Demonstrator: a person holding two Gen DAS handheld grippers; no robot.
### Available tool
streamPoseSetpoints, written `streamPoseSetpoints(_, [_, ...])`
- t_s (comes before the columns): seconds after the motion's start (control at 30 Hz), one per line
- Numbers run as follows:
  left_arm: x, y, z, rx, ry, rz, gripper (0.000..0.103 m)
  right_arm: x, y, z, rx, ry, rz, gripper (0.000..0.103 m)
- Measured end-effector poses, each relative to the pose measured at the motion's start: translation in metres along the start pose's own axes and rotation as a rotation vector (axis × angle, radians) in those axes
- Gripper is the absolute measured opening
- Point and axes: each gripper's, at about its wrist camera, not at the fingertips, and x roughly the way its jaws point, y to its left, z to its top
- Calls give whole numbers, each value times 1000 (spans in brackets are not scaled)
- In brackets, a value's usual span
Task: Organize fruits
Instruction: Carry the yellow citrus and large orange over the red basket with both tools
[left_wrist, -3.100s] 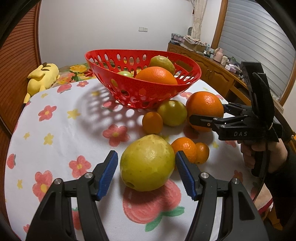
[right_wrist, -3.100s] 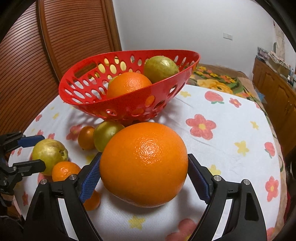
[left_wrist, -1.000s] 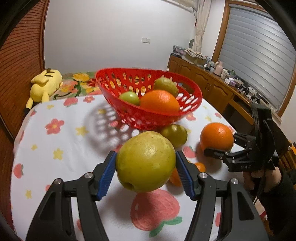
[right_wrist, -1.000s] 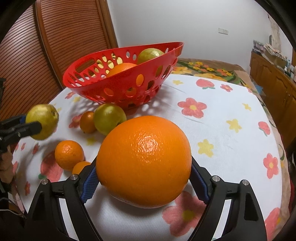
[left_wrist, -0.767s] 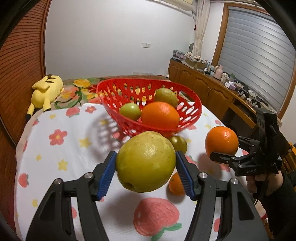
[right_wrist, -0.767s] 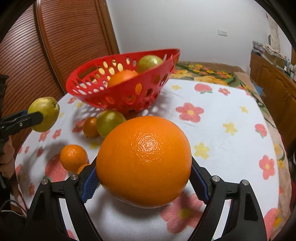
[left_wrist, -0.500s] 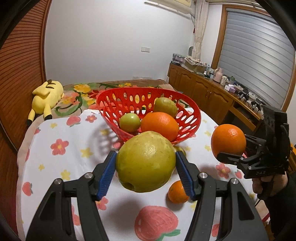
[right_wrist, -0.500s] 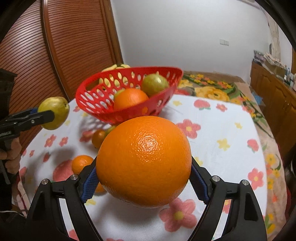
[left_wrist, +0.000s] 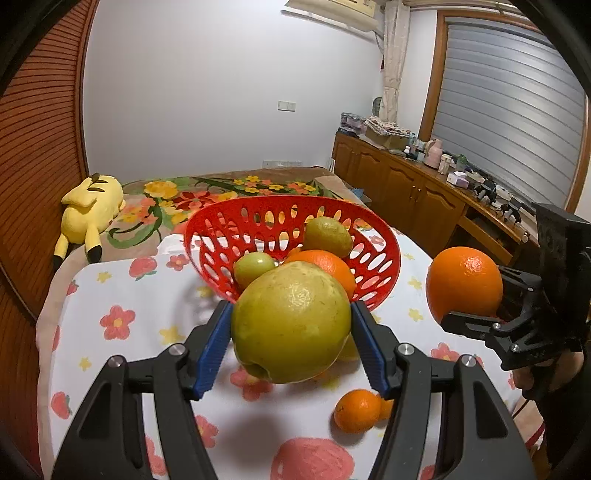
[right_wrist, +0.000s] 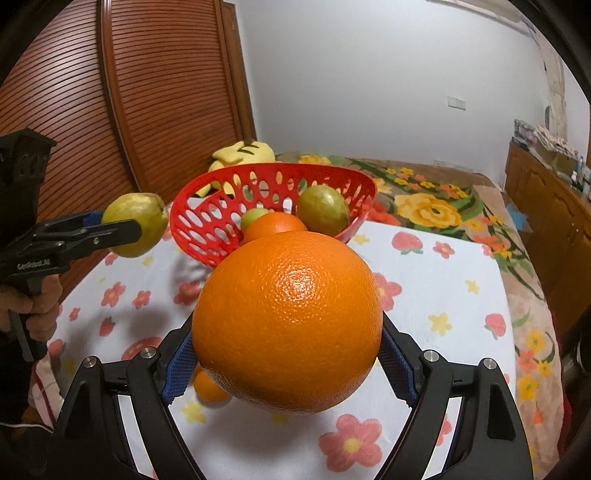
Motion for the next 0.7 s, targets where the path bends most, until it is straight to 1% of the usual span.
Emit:
streamPoseSetpoints(0.17, [11,-1,9,5,0,-9,63,0,-2,10,-23,4,7,87])
streamPoseSetpoints(0.37, [30,-3,22,24,20,-5,63,6,-10,25,-25,-9,26,87])
streamPoseSetpoints(0.7, [55,-1,33,28,51,6,63,30,-18,53,-54,-4,53,87])
